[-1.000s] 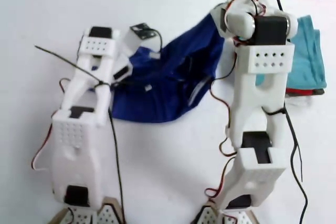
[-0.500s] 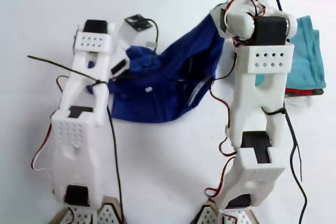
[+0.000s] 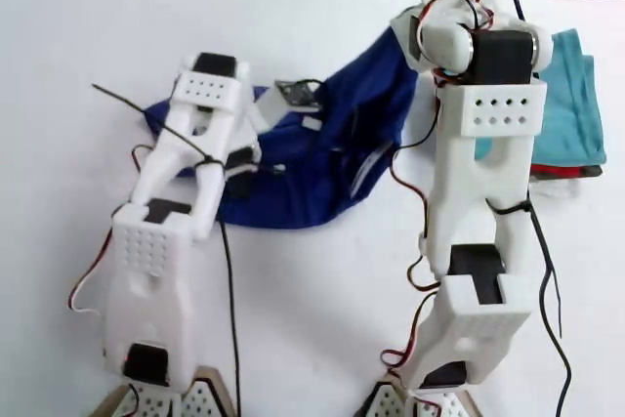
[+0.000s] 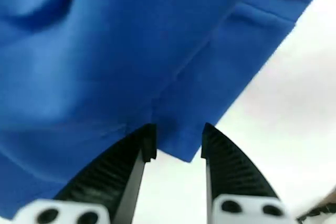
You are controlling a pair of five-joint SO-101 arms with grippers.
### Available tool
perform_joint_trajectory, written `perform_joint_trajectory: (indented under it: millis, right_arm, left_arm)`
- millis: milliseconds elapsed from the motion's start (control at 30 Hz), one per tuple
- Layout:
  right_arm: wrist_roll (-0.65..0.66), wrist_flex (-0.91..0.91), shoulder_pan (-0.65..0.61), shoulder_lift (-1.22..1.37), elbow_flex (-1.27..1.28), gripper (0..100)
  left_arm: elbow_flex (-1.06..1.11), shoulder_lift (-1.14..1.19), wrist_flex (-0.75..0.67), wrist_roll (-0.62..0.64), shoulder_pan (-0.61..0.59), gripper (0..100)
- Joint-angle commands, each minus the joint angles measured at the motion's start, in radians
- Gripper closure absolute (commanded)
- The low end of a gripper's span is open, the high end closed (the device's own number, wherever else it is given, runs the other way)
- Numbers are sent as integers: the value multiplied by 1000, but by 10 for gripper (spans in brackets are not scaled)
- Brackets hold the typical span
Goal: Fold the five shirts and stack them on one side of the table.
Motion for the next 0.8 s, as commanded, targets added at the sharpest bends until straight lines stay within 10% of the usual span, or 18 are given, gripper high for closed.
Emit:
perform_joint_trajectory:
  millis: [0, 767]
  right_arm:
    - [9, -15, 12, -4, -3, 978]
    - [-2, 54, 1, 5, 141, 978]
  left_arm:
    - [5, -8, -81, 23, -23, 841]
    - [5, -6, -489, 304, -195, 839]
